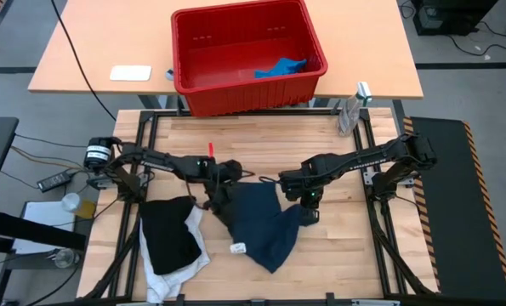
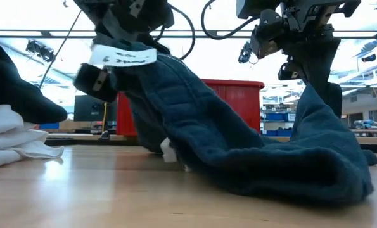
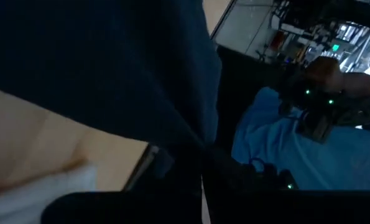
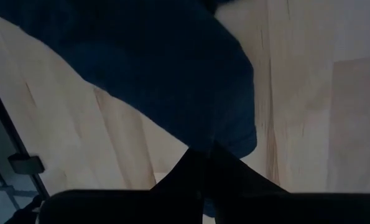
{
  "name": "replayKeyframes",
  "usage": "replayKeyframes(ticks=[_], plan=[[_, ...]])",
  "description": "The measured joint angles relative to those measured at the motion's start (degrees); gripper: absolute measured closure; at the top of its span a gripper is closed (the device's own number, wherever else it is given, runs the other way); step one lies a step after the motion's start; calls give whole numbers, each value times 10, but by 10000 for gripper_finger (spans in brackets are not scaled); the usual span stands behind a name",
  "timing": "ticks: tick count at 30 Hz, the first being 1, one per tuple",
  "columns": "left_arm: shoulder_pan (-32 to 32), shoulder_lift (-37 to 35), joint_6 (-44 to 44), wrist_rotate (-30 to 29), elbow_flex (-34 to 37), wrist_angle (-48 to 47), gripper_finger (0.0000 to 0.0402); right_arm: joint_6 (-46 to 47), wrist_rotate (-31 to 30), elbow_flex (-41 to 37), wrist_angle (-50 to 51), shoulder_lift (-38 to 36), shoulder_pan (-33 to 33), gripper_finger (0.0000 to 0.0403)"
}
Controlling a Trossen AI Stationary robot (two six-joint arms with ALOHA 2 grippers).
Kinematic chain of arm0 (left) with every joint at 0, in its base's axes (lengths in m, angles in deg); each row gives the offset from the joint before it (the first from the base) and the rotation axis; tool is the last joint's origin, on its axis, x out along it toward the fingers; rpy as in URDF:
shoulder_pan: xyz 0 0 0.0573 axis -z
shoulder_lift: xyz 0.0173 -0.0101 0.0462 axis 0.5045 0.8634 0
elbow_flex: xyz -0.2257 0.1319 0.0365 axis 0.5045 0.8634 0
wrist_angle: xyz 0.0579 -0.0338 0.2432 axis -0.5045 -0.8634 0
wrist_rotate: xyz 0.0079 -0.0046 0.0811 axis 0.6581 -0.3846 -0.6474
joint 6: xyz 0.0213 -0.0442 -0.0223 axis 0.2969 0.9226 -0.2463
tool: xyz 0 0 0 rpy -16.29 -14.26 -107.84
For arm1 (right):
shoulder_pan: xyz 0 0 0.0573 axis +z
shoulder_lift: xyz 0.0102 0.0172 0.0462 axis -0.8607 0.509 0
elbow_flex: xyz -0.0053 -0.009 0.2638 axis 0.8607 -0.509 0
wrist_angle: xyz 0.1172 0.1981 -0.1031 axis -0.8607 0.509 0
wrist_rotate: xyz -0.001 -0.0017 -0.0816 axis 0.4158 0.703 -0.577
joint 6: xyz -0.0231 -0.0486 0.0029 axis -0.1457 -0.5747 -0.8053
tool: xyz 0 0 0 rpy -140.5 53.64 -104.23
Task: Fold Laundry from Bin
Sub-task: Remove the dark blue shorts from the red bin and place them on the table
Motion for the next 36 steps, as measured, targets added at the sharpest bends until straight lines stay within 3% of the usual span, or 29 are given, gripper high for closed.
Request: replayKeyframes(ticks=[8,14,21,25,27,29,32,36], plan=[[60,0,57,0,0,-19,344,-20,-2,0,0,0,-1,387],[77,-1,-34,-61,0,-25,267,-49,-2,0,-3,0,-4,375],[68,-51,-53,-64,1,-12,192,-107,-4,0,49,0,-2,283],[57,-86,-91,-61,0,-77,185,-130,30,2,149,0,-9,236],[52,-99,-133,-86,0,-148,187,-146,38,2,159,0,-6,224],[44,-103,-168,-149,0,-228,192,-149,34,2,117,0,-2,219],[30,-106,-213,-242,3,-293,201,-130,24,-6,-35,0,2,220],[22,-106,-208,-231,32,-243,220,-105,33,-21,-240,3,-24,228]])
